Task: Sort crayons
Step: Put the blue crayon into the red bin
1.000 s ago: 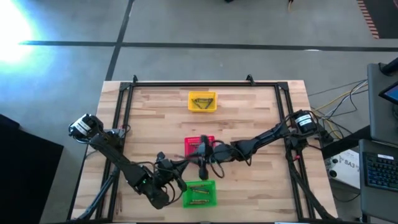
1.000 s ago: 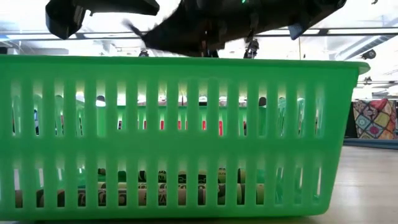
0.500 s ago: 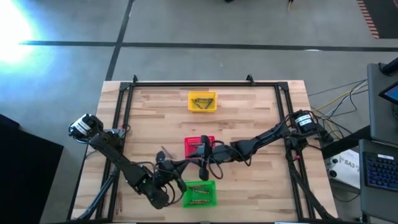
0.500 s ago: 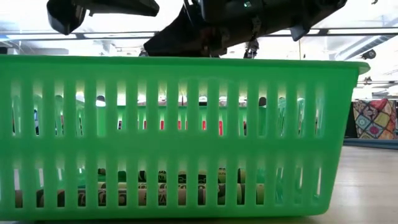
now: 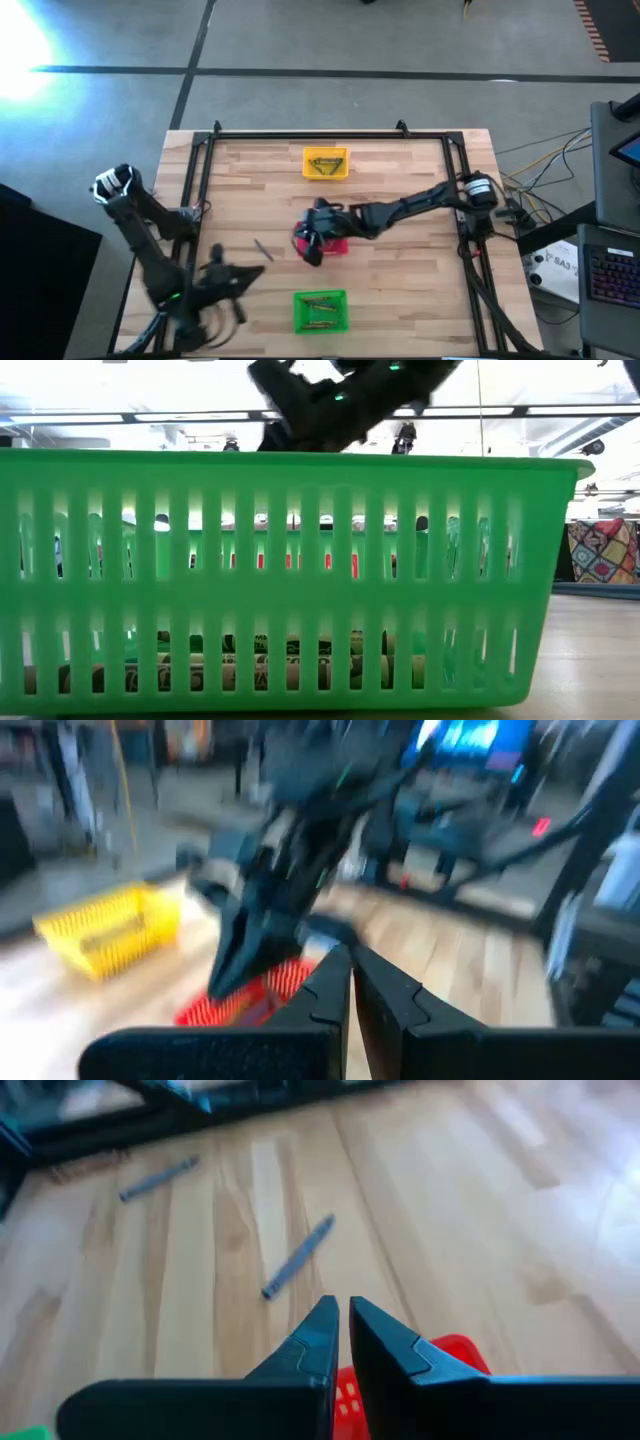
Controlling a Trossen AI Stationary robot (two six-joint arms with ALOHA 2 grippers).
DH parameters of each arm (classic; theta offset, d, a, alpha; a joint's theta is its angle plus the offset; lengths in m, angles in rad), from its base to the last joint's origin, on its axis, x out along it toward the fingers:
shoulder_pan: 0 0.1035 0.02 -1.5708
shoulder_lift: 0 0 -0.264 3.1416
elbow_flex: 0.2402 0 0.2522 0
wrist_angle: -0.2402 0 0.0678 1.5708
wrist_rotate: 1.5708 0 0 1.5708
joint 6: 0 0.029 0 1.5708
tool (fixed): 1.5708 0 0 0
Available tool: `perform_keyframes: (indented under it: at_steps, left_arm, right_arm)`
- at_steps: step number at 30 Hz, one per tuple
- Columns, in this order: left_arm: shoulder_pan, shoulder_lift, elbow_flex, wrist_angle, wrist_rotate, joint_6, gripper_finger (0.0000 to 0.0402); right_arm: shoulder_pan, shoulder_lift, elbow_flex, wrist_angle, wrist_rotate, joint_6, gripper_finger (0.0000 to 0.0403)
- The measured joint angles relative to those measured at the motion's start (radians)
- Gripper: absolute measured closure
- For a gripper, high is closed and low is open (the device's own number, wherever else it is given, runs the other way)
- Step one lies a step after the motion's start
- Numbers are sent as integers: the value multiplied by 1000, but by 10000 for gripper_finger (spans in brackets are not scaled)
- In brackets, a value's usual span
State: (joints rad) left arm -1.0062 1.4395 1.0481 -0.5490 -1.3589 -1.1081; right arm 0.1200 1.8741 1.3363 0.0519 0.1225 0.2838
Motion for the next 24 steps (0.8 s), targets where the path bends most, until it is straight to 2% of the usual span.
perform_keyframes:
  at_steps: [3, 5, 12, 20, 24]
  left_arm:
    - [-102, -14, -7, -15, -172, 8, 400]
    - [-134, -8, -8, -15, -210, 23, 400]
    - [-141, 59, -10, -13, -184, 44, 400]
    - [-140, 102, -10, -17, -159, 44, 400]
    - [-138, 101, -10, -17, -149, 33, 401]
  right_arm:
    - [-26, 71, 129, -100, -57, -6, 379]
    - [-34, 125, 210, -141, -77, -4, 379]
    - [-33, 359, 501, -297, -123, -28, 379]
    - [-34, 569, 837, -540, -120, -190, 378]
    - [-28, 634, 957, -631, -21, -298, 378]
